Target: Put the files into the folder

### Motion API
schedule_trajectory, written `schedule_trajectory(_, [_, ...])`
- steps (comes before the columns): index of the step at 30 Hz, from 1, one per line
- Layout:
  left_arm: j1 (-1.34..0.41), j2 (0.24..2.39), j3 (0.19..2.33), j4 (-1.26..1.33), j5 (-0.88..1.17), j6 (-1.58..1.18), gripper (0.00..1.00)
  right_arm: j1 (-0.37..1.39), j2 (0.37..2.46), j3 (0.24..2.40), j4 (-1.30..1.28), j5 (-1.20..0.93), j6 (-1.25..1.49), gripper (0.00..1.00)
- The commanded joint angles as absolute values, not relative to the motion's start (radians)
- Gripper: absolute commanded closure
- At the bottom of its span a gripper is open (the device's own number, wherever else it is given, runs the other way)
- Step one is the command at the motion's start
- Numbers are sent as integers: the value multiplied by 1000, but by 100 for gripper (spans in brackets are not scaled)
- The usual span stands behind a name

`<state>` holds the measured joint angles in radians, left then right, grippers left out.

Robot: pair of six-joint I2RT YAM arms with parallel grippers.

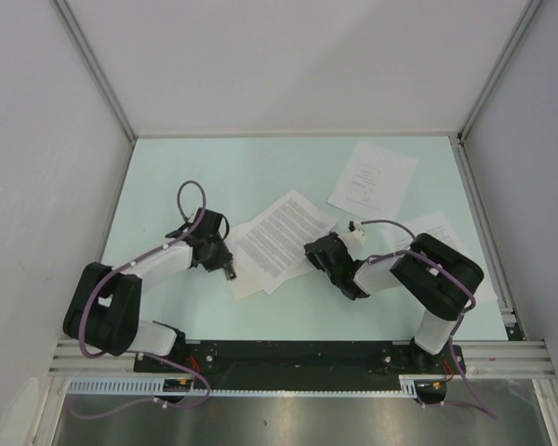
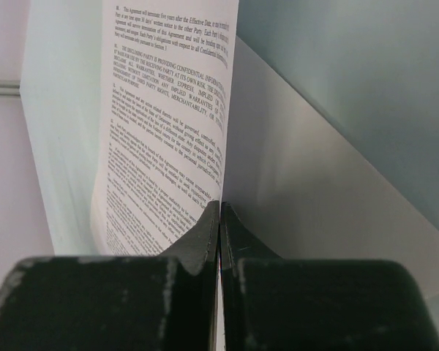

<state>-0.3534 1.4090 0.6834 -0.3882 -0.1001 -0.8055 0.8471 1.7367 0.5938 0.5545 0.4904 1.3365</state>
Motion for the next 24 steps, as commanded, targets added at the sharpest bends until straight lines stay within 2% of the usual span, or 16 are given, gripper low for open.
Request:
schedule_trajectory(1, [-365, 1365, 612, -362, -38, -856, 100, 851, 1770, 614, 546, 526, 1420, 100])
schedule_trajectory(9, [-364, 1296, 534, -278, 35, -908, 100, 848, 1824, 614, 612, 537, 1502, 100])
schedule_trajectory(24, [-364, 1244, 479, -236, 26, -1005, 100, 914, 1815, 571, 607, 555, 1594, 100])
